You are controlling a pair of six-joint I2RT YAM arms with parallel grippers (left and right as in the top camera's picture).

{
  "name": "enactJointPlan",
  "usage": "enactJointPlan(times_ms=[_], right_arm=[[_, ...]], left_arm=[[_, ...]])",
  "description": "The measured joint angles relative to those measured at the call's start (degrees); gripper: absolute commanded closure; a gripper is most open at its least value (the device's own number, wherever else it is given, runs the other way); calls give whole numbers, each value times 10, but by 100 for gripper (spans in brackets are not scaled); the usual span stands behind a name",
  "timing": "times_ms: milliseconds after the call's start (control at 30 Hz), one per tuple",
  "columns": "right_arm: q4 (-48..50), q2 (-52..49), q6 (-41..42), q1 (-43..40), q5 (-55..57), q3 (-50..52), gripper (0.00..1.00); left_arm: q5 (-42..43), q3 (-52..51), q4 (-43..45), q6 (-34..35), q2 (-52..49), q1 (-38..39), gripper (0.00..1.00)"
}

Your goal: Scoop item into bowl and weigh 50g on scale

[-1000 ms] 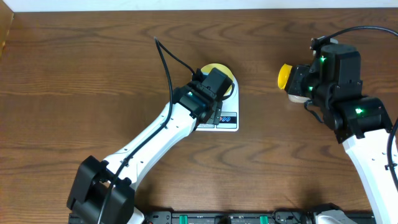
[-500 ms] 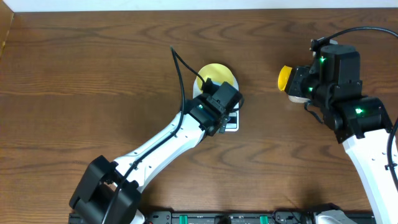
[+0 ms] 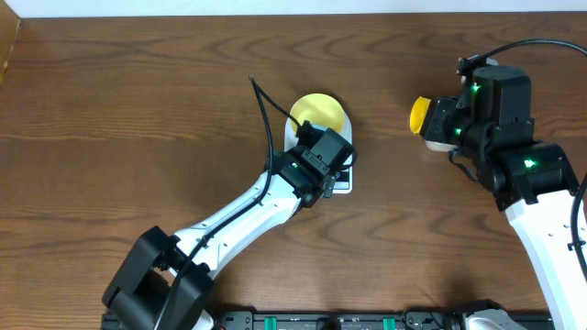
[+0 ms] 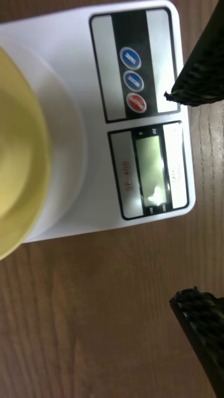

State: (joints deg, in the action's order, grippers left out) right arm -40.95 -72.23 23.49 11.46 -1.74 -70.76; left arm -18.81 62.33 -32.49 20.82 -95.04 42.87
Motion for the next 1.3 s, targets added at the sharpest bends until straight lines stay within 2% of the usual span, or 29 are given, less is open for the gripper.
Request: enactJointPlan(times_ms=[1300], right_arm=[[0, 0, 0, 0, 0, 0, 99]], left_arm=[[0, -2, 61, -16, -56, 5, 4]])
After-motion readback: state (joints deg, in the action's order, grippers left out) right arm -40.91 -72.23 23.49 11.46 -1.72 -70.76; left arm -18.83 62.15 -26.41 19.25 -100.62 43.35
